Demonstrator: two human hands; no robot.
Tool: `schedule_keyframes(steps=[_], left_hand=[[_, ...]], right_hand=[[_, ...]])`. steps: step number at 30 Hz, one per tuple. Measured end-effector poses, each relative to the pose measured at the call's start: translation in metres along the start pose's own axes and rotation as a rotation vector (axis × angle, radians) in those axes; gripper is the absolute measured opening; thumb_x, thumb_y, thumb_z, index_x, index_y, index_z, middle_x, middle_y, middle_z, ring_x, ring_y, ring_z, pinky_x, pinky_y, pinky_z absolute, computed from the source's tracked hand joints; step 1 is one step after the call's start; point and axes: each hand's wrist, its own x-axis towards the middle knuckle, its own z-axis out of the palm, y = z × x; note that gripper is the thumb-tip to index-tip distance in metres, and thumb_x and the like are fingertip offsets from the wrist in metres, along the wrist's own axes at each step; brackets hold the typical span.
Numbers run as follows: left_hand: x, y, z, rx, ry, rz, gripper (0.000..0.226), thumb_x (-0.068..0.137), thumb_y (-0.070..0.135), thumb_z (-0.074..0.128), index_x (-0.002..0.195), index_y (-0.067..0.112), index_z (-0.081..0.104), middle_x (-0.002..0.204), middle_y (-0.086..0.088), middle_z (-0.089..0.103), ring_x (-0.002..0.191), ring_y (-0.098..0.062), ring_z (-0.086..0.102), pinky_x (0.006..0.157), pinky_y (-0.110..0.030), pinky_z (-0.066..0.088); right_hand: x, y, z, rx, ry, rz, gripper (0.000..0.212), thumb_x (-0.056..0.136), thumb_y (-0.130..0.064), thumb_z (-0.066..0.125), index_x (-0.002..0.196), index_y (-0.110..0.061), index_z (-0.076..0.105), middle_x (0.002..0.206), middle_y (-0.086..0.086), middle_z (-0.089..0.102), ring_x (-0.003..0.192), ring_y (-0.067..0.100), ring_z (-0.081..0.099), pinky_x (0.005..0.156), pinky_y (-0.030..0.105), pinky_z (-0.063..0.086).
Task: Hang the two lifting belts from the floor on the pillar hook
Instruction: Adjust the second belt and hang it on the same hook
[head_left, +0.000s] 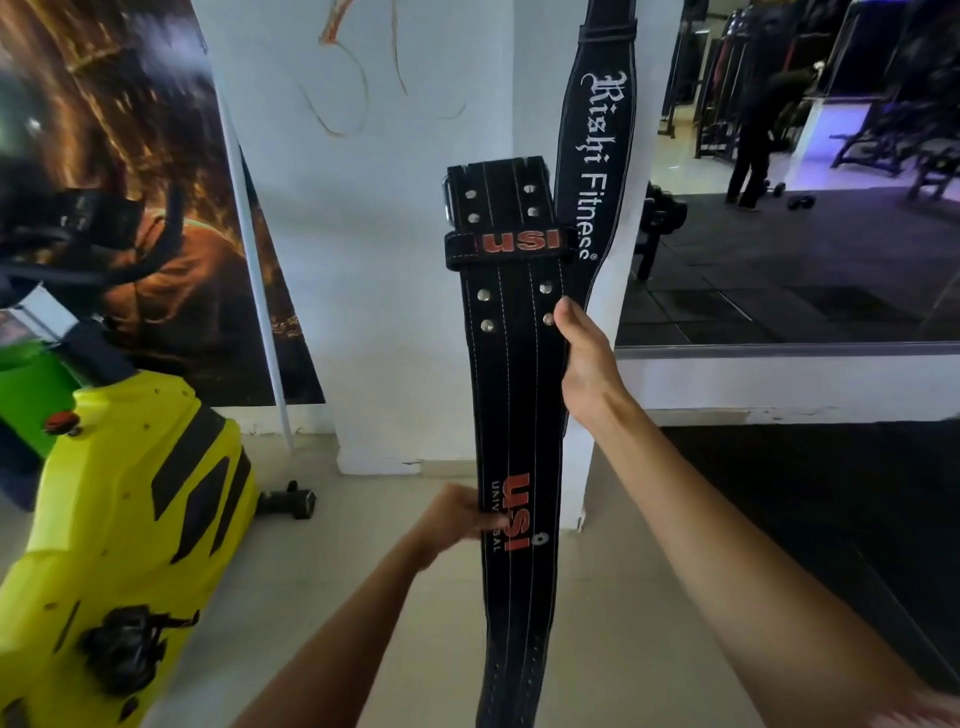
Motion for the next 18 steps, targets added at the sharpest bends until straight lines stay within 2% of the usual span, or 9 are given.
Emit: schedule_keyframes(steps=[2,3,5,6,8,11,14,16,18], left_hand=[[0.002,0.034,-0.016,-0.198,0.097,0.15,0.018,0.083,0.019,0.067,0.102,0.018,0.066,0.098,0.001,0.072,0.092,-0.014,0.07,0.089,-0.035,0.055],[0.002,0.058,-0.025,-0.348,0.15,0.248,0.021,0.086,0.023,0.063,0.107,0.02,0.063,0.102,0.003,0.071,0.095,-0.011,0.069,0.087,-0.027,0.054],[0.007,0.108,-0.044,-0.529,0.209,0.411,0.029,0.088,0.033,0.057,0.114,0.02,0.059,0.108,0.0,0.07,0.099,-0.009,0.068,0.081,-0.021,0.054],[0.01,0.126,-0.051,-0.567,0.243,0.436,0.035,0.088,0.036,0.057,0.118,0.018,0.058,0.11,-0.003,0.07,0.099,-0.013,0.068,0.079,-0.022,0.055],[0.012,0.15,-0.06,-0.63,0.338,0.391,0.033,0.088,0.028,0.06,0.117,0.011,0.059,0.104,-0.005,0.071,0.092,-0.018,0.07,0.072,-0.025,0.058],[0.015,0.16,-0.065,-0.754,0.417,0.327,0.023,0.086,0.009,0.064,0.107,0.001,0.063,0.09,-0.009,0.07,0.078,-0.023,0.07,0.065,-0.03,0.06],[0.013,0.167,-0.062,-0.776,0.43,0.408,0.011,0.083,0.004,0.065,0.094,0.003,0.066,0.081,-0.007,0.071,0.067,-0.017,0.071,0.059,-0.028,0.058],[0.013,0.172,-0.061,-0.774,0.44,0.457,0.007,0.082,0.002,0.066,0.087,0.006,0.067,0.073,-0.003,0.072,0.064,-0.016,0.071,0.06,-0.028,0.058],[0.011,0.177,-0.062,-0.783,0.453,0.486,0.008,0.081,0.0,0.067,0.085,0.007,0.067,0.068,0.0,0.073,0.063,-0.016,0.07,0.061,-0.029,0.059]], right_hand=[[-0.003,0.003,0.0,-0.012,-0.025,0.009,0.055,0.059,-0.066,0.068,0.099,-0.028,0.069,0.129,0.003,0.06,0.132,0.025,0.042,0.114,0.057,0.017],[-0.005,0.004,0.0,-0.017,-0.045,0.01,0.06,0.059,-0.066,0.069,0.105,-0.028,0.068,0.129,0.004,0.06,0.132,0.025,0.043,0.114,0.057,0.018],[-0.01,0.004,0.004,-0.043,-0.108,0.002,0.053,0.072,-0.058,0.064,0.114,-0.026,0.065,0.127,0.005,0.062,0.128,0.026,0.048,0.113,0.055,0.024],[-0.012,0.005,0.005,-0.052,-0.127,0.003,0.041,0.082,-0.05,0.058,0.114,-0.025,0.064,0.124,0.005,0.064,0.124,0.026,0.051,0.112,0.053,0.029],[-0.017,0.005,0.006,-0.048,-0.125,-0.006,0.026,0.094,-0.034,0.047,0.111,-0.024,0.063,0.118,0.004,0.066,0.119,0.024,0.056,0.11,0.05,0.033],[-0.02,0.002,0.007,-0.102,-0.125,-0.063,0.024,0.094,-0.03,0.048,0.113,-0.026,0.061,0.123,0.007,0.064,0.121,0.024,0.055,0.11,0.05,0.033],[-0.022,0.004,0.005,-0.171,-0.07,-0.108,0.027,0.09,-0.027,0.056,0.114,-0.018,0.06,0.121,0.01,0.065,0.116,0.024,0.059,0.106,0.047,0.04],[-0.03,0.014,0.0,-0.225,-0.047,-0.103,0.026,0.087,-0.025,0.06,0.112,-0.015,0.061,0.118,0.01,0.065,0.109,0.02,0.062,0.102,0.038,0.046],[-0.047,0.039,-0.012,-0.314,-0.057,-0.028,0.029,0.087,-0.017,0.061,0.114,-0.007,0.059,0.119,0.014,0.064,0.099,0.013,0.063,0.086,0.016,0.051]])
